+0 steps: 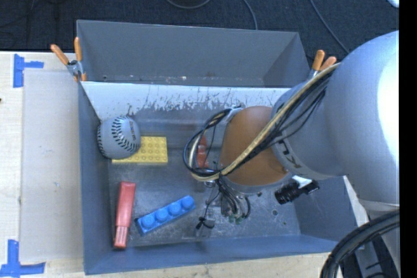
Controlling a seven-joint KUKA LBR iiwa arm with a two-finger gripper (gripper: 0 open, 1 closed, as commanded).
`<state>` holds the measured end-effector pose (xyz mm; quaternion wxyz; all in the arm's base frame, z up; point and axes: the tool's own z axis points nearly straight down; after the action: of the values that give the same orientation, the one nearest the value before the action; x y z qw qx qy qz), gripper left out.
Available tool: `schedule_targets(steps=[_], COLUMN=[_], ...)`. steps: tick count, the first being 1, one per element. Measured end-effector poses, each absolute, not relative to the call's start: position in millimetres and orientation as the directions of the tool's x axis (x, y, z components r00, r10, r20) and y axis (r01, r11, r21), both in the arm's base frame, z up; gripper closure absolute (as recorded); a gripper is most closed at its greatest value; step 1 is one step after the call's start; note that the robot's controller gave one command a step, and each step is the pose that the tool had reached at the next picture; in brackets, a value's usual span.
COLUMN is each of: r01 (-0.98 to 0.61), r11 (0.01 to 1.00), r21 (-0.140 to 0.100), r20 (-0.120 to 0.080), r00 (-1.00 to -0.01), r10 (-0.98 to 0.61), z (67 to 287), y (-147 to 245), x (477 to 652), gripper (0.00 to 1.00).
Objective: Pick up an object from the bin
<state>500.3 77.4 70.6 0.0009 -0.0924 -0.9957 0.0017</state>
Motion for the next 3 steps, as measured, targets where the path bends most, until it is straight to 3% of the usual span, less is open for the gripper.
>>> schedule_targets(steps=[1,2,3], r01=[0.244,0.1,0.1], r11=[0.97,0.995,0.995], r21=[-0.002,-0.003,-0.003], r20=[0.003,0.002,0.002], r00=[-0.97,-0.995,-0.995], r10=[0.244,0.1,0.1], z=[70.4,73.7,73.7], y=[129.5,183.2,183.1], x=[504.5,529.4,529.4], gripper=[0.0,1.0,1.0])
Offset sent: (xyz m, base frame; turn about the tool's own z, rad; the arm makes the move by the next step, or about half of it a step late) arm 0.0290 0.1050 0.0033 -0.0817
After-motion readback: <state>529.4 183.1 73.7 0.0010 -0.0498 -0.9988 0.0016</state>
